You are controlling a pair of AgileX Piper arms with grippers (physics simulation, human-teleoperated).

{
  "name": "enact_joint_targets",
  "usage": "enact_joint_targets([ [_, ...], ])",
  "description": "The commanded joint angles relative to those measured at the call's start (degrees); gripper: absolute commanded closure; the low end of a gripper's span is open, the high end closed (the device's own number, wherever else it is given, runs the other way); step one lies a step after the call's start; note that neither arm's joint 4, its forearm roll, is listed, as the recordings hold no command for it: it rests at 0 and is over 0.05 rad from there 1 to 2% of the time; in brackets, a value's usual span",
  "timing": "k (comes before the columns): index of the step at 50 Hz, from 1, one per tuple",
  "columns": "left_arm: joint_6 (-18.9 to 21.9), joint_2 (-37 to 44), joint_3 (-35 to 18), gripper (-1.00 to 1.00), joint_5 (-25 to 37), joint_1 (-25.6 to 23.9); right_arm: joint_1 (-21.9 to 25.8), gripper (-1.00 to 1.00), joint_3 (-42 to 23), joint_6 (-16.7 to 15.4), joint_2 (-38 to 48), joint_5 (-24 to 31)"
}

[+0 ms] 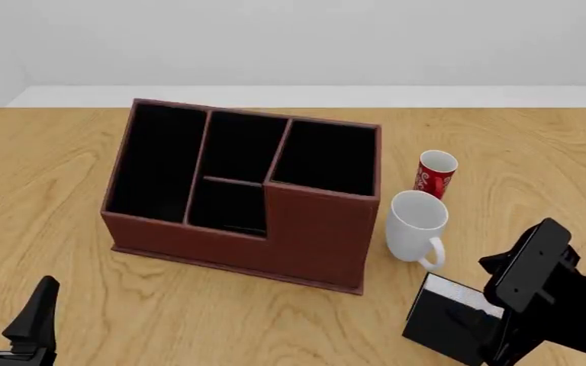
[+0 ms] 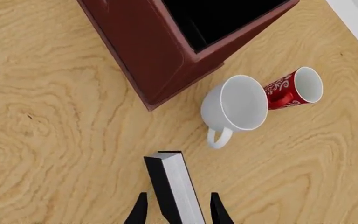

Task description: Pick up the book and place it in the right compartment of the caddy.

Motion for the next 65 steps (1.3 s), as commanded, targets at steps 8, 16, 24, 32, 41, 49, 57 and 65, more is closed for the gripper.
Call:
enact_joint_targets([
  [8, 0.0, 0.0, 0.0, -1.00, 0.0, 0.0, 0.5, -1.00, 1.7, 0.4, 1.1, -1.9],
  [16, 0.0, 0.0, 0.0, -1.00, 0.0, 0.0, 0.3, -1.00, 1.8, 0.5, 1.4, -2.0],
  [24, 0.0, 0.0, 0.0, -1.00, 0.0, 0.0, -0.6, -1.00, 2.5, -0.3, 2.1, -3.0],
  [32, 0.0, 0.0, 0.0, -1.00, 0.0, 0.0, -0.2, -1.00, 3.5, 0.2, 2.9, -4.2],
  [41, 0.0, 0.0, 0.0, -1.00, 0.0, 0.0, -0.9, -1.00, 3.0, -0.1, 4.7, -4.9],
  [49, 0.0, 0.0, 0.0, -1.00, 0.0, 0.0, -1.2, -1.00, 3.3, -0.5, 6.2, -6.2],
  [57, 0.0, 0.0, 0.0, -1.00, 0.0, 0.0, -1.6, -1.00, 3.2, -0.5, 7.6, -7.0],
  [65, 0.0, 0.0, 0.0, -1.00, 0.0, 0.0, -1.0, -1.00, 4.3, 0.3, 9.1, -9.0],
])
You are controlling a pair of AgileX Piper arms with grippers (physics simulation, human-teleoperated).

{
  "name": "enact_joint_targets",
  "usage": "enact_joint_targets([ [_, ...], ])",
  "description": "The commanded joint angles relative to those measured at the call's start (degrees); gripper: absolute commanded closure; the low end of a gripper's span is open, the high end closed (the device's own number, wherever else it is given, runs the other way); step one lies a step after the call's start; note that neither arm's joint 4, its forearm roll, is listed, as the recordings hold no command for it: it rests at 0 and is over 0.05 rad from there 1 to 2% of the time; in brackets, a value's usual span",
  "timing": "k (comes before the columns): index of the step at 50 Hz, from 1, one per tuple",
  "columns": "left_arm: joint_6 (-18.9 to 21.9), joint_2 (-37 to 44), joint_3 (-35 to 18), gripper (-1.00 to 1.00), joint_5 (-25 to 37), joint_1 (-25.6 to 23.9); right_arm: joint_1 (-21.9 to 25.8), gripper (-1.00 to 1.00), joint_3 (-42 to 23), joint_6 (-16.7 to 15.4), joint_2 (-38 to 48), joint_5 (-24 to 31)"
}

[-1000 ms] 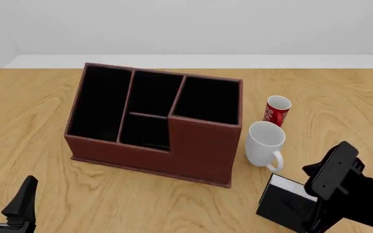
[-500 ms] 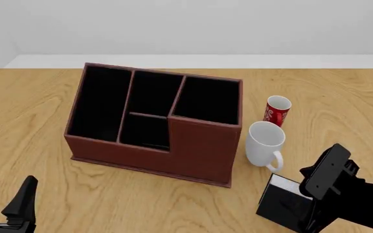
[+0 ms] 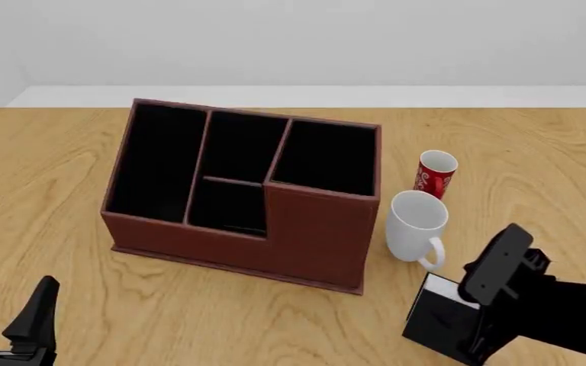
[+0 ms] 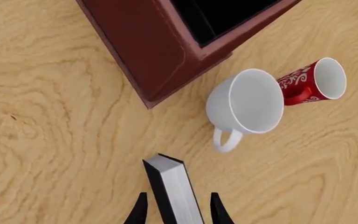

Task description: Pick up the book and place it in the right compartment of the caddy.

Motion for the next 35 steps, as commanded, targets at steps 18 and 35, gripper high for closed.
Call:
enact_joint_targets([
  [18, 0.0, 0.0, 0.0, -1.00, 0.0, 0.0, 1.6, -1.00, 4.0, 2.9, 4.4, -5.7],
  [35, 0.0, 0.0, 0.0, -1.00, 0.0, 0.0, -0.3, 1.00, 5.9, 1.8, 7.8, -9.5],
])
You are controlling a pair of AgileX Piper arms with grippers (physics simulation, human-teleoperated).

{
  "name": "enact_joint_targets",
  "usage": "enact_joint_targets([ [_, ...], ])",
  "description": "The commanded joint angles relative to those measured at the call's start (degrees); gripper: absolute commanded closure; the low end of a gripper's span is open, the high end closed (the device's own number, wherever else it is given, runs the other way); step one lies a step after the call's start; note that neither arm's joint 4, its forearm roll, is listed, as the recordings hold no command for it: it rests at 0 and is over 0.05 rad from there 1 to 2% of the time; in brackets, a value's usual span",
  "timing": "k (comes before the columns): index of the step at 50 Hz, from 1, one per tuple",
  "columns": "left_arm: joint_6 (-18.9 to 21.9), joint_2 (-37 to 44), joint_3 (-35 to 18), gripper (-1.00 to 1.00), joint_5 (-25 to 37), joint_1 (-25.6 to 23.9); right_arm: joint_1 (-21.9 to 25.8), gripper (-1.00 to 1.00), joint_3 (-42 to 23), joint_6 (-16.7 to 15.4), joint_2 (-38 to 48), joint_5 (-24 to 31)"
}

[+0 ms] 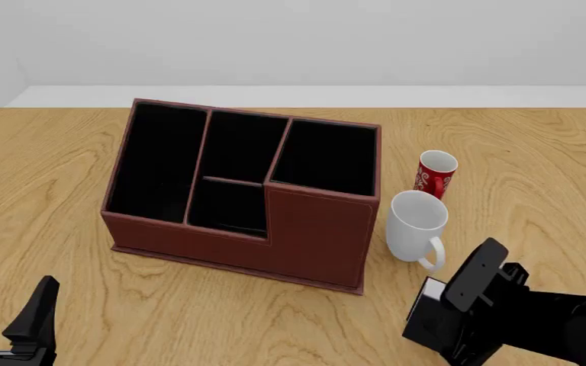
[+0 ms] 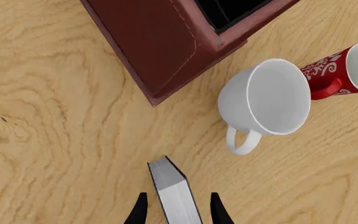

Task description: Pick up the book and place it in the right compartment of the caddy.

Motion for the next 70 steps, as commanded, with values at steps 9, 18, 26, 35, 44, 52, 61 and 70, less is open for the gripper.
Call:
enact_joint_targets([
  [9, 0.0, 0.0, 0.0, -1.00, 0.0, 0.0, -0.1, 1.00, 0.4, -1.3, 0.1, 0.4],
  [18, 0.0, 0.0, 0.0, -1.00, 0.0, 0.0, 6.0, 1.00, -1.2, -0.2, -5.1, 6.1],
  [26, 0.0, 0.0, 0.0, -1.00, 0.0, 0.0, 8.5, 1.00, -2.1, 1.4, -8.5, 9.8],
  [35, 0.0, 0.0, 0.0, -1.00, 0.0, 0.0, 9.4, 1.00, -4.5, 2.1, -11.2, 13.7],
  [44, 0.0, 0.0, 0.0, -1.00, 0.0, 0.0, 10.1, 1.00, -9.0, 2.9, -12.8, 17.6],
  [52, 0.0, 0.0, 0.0, -1.00, 0.0, 0.0, 3.7, 1.00, -13.6, -1.4, -10.9, 15.9],
  [61, 0.0, 0.0, 0.0, -1.00, 0.0, 0.0, 4.7, 1.00, -19.1, 2.0, -10.1, 17.9],
  [70, 0.0, 0.0, 0.0, -1.00, 0.0, 0.0, 7.5, 1.00, -26.2, 5.6, -9.4, 22.5],
])
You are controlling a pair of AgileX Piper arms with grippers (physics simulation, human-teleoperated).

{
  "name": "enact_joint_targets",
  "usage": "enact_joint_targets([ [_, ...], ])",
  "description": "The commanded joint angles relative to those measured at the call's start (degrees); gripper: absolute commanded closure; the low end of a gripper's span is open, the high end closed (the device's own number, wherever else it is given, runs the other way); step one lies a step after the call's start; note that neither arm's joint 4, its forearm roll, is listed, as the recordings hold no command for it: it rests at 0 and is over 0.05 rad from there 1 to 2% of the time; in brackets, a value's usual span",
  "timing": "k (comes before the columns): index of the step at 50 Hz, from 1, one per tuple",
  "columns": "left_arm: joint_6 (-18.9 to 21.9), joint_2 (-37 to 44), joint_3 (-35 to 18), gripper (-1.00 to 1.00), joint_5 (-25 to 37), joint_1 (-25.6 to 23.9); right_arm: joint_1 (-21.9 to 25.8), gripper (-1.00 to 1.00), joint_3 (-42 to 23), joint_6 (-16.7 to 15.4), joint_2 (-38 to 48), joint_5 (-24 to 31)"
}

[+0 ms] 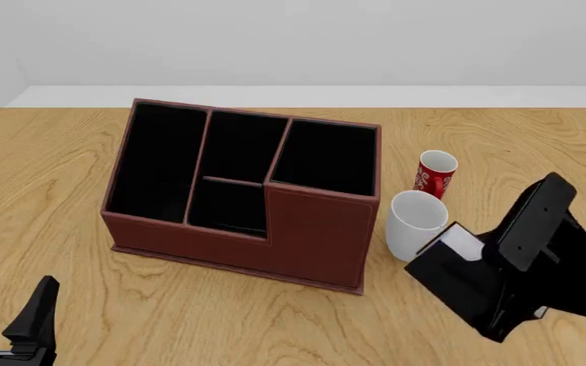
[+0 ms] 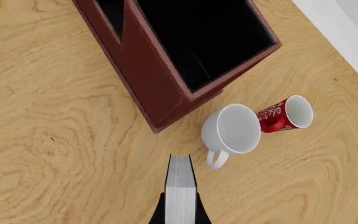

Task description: Pick up the book and place it in the right compartment of the caddy.

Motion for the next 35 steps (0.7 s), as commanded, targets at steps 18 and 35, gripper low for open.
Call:
enact_joint_targets([
  [18, 0.0, 0.0, 0.0, -1.00, 0.0, 0.0, 1.8, 1.00, -20.4, 2.4, 4.2, 10.3],
  [35, 0.0, 0.0, 0.0, -1.00, 0.0, 0.0, 0.2, 1.00, -37.6, 8.5, 12.7, 16.6],
])
